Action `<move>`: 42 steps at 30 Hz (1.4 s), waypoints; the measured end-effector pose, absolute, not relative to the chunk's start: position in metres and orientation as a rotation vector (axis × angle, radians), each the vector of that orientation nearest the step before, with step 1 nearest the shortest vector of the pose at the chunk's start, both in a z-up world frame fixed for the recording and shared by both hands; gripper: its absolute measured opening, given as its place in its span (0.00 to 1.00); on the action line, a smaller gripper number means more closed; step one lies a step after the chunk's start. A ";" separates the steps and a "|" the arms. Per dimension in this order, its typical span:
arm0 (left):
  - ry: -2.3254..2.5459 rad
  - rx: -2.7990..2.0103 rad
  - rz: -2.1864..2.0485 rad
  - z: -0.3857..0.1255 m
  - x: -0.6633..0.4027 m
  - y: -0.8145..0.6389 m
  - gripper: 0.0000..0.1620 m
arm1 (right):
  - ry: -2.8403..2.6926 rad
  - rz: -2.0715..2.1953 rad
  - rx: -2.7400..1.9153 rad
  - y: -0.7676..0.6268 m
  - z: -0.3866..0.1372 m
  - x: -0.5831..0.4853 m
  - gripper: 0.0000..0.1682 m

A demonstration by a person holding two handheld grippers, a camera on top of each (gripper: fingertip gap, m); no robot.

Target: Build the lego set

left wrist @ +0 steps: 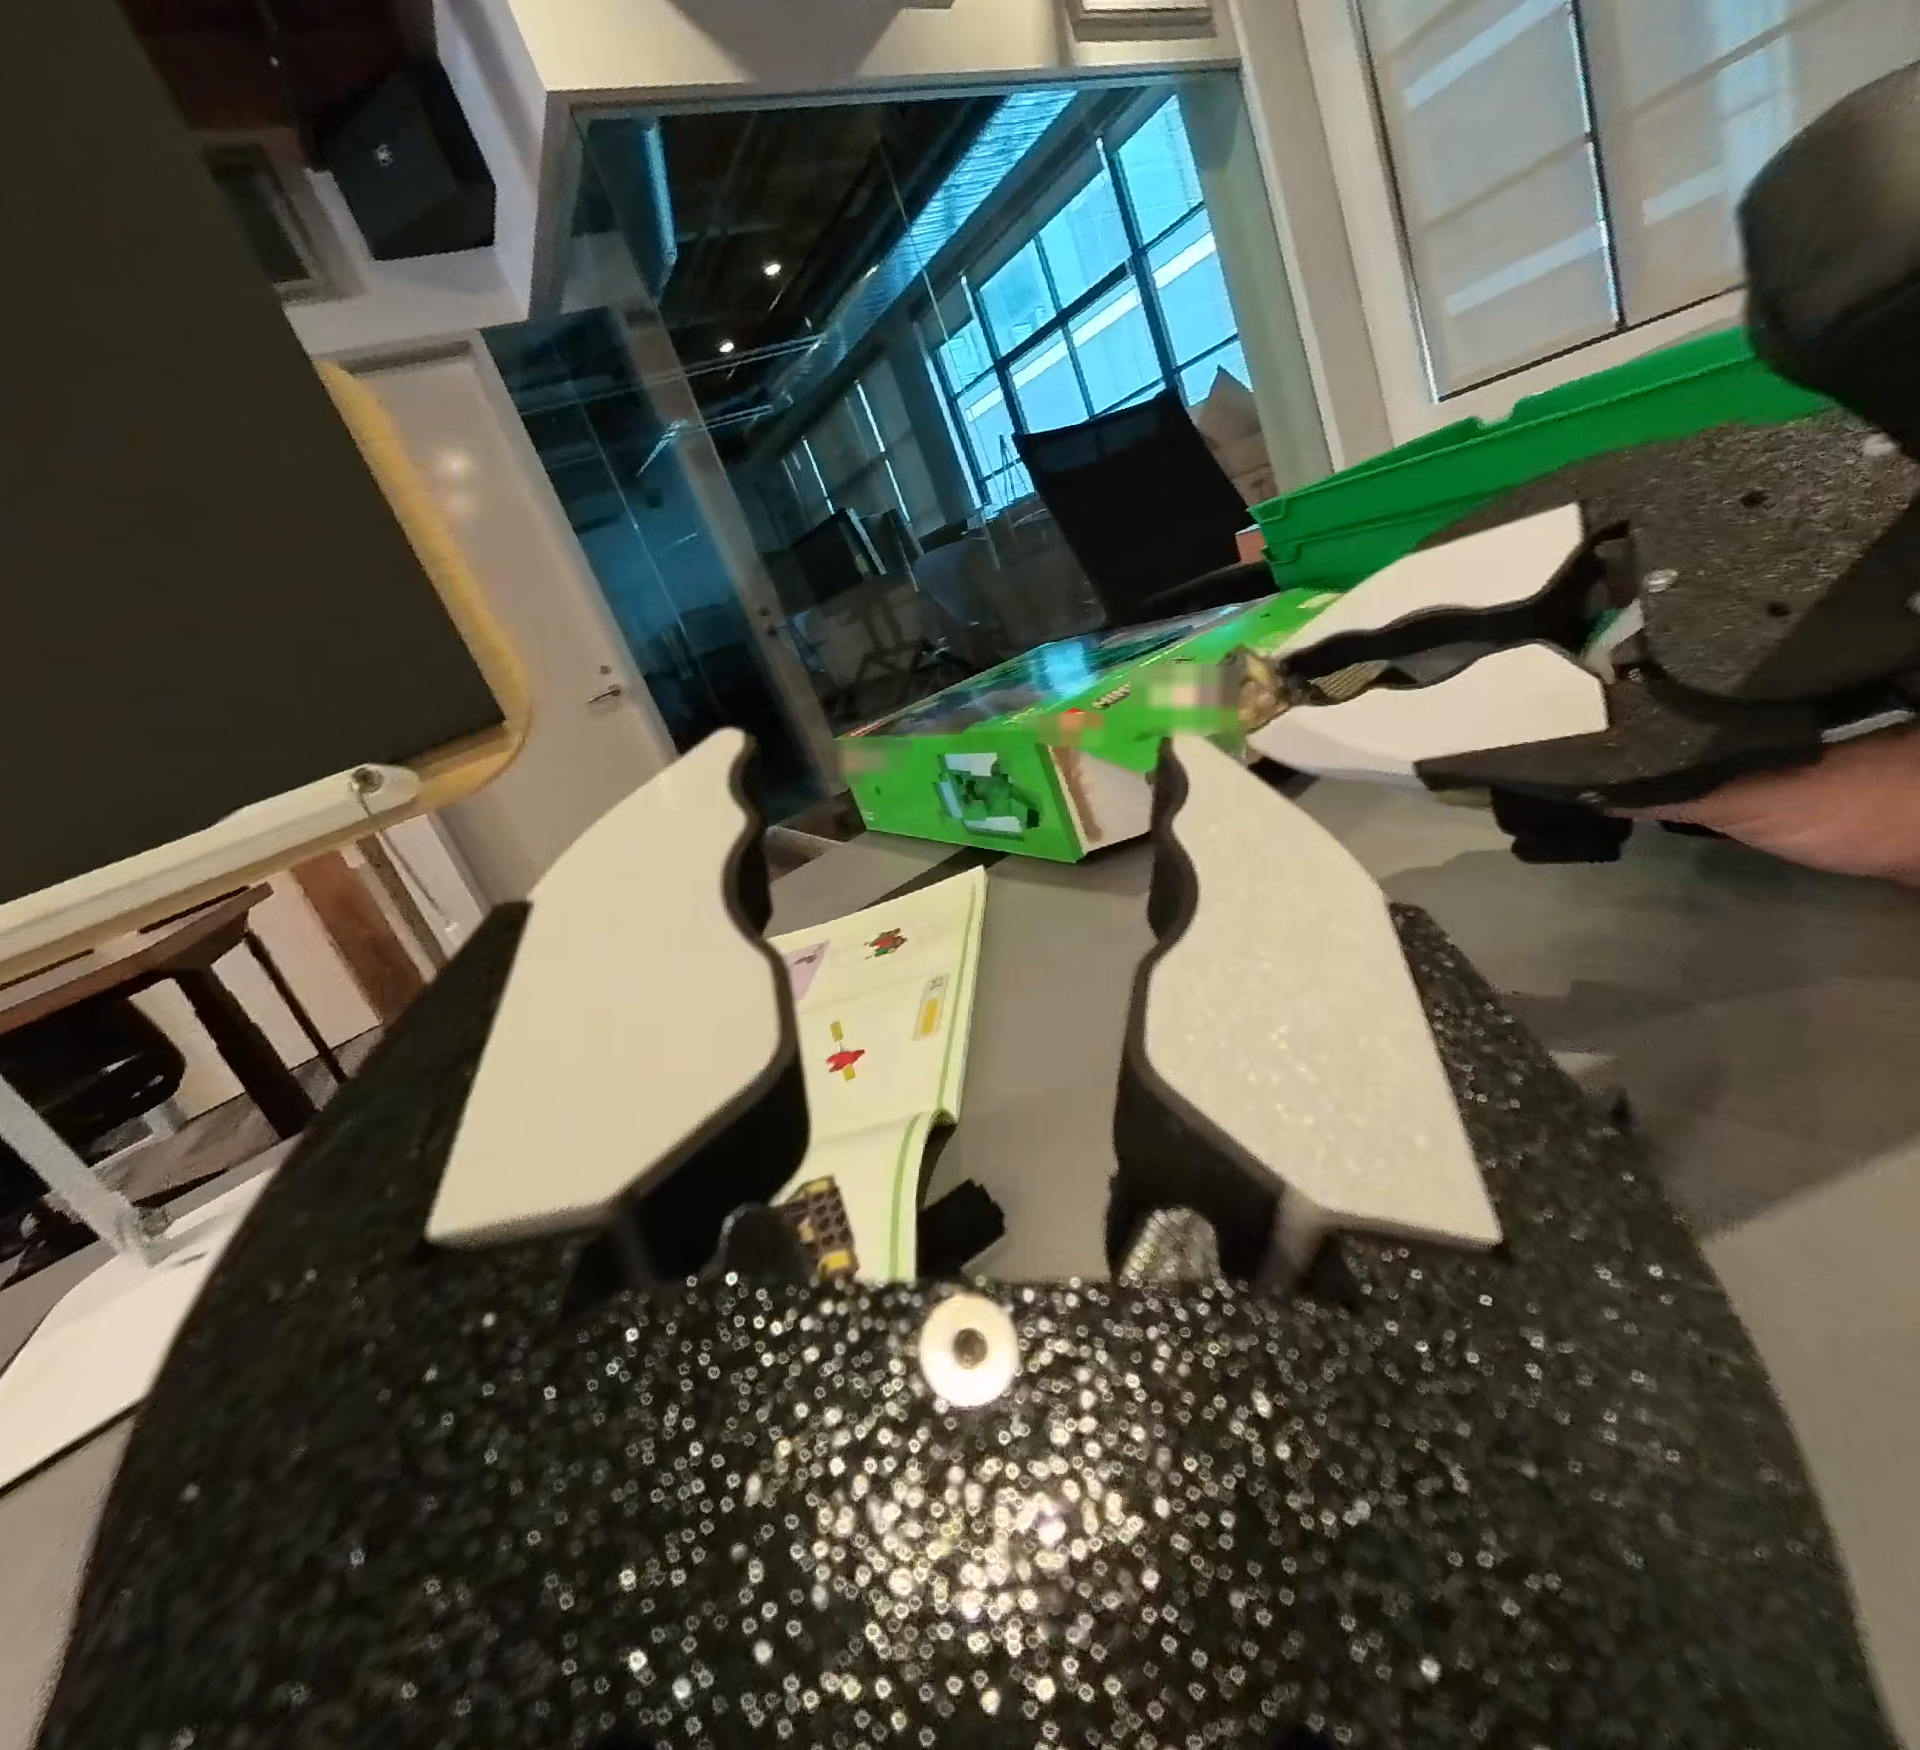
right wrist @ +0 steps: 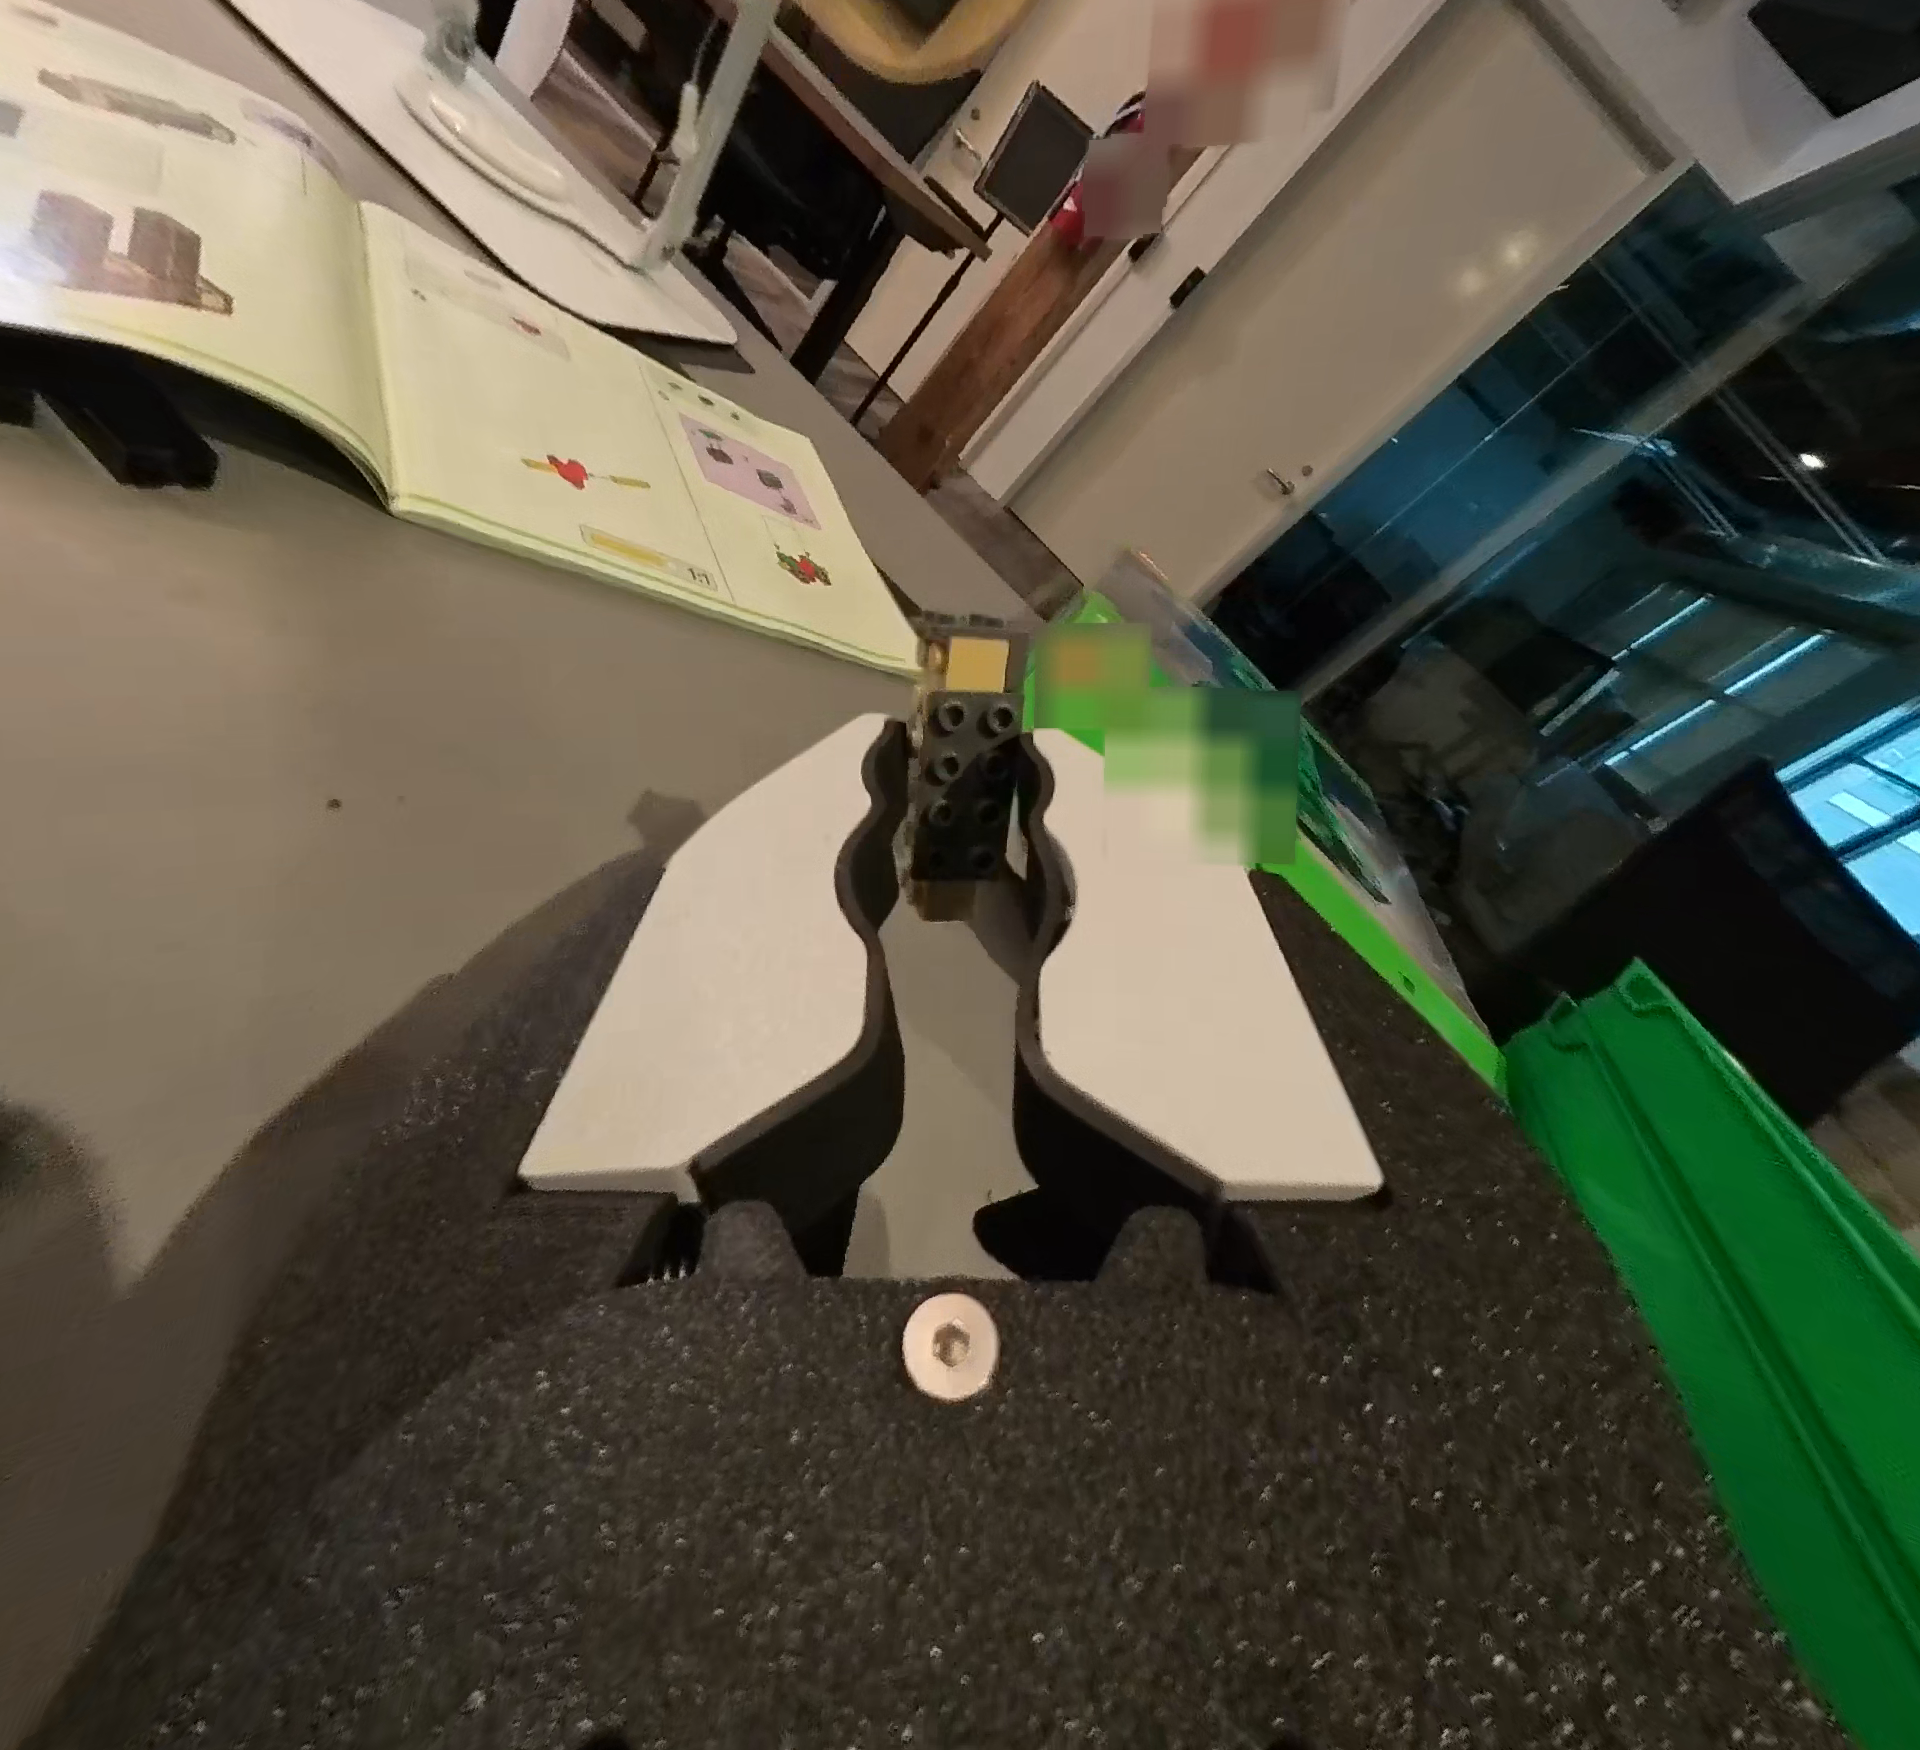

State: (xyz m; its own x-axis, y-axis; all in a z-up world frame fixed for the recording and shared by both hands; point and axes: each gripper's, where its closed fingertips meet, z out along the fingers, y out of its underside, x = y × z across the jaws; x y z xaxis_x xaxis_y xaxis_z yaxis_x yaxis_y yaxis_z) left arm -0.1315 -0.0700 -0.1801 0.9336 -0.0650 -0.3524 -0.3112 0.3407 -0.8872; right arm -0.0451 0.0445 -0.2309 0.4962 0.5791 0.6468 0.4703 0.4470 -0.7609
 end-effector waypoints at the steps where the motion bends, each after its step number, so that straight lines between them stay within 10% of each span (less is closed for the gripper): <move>1: 0.356 -1.222 0.161 -0.180 -0.131 -0.069 0.43 | -1.136 0.079 -1.170 0.044 -0.233 -0.047 0.11; 42: 0.241 -1.425 -0.341 -0.201 -0.120 -0.060 0.40 | -1.311 0.153 -0.892 -0.021 -0.225 -0.061 0.11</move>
